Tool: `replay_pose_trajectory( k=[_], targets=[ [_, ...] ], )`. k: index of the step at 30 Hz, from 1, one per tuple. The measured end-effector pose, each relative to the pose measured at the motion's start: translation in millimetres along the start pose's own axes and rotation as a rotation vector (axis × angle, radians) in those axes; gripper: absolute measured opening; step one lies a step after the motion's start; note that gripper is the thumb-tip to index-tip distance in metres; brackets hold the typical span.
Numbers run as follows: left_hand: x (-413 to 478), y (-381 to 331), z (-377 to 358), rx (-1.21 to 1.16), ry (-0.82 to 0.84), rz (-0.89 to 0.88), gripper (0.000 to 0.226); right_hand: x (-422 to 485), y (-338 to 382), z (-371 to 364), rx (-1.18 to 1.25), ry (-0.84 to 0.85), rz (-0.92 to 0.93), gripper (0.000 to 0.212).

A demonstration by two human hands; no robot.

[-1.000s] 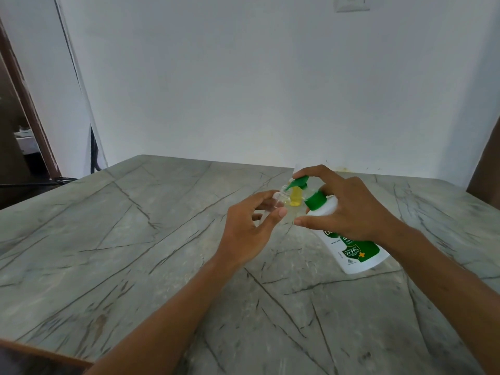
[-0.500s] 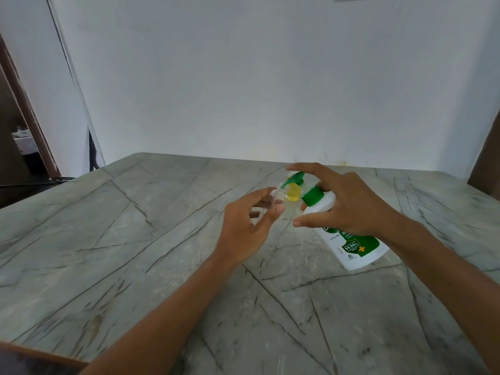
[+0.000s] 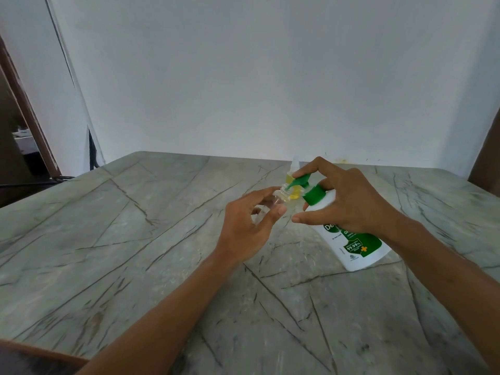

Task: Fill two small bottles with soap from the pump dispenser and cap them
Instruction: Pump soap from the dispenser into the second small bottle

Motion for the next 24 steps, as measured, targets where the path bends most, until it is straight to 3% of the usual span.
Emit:
replay_pose_trajectory(
  k=[5,15,24],
  targets=[
    [1,1,3,-0.009,-0.029,0.001,0.037,-1,6,-4,-0.087,0.021,0.042,0.075],
    [-2,-12,5,0.027,-0.040,-0.110,0.042,-5,10,3,0.009,-0.015,0.061,0.063],
    [-2,-14,11,-0.002,-0.102,-0.124,0.048,-5,17,-2,-0.110,0.034,0.108,0.074]
  ],
)
Point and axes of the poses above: each hand's wrist, its own x-axis towards the middle knuckle, its own z-axis out of the back of the hand, y = z × x, the point moved 10 cm from there along x, towards the middle knuckle, and after that the axes turned 15 degrees about x, right-handed, at the moved point
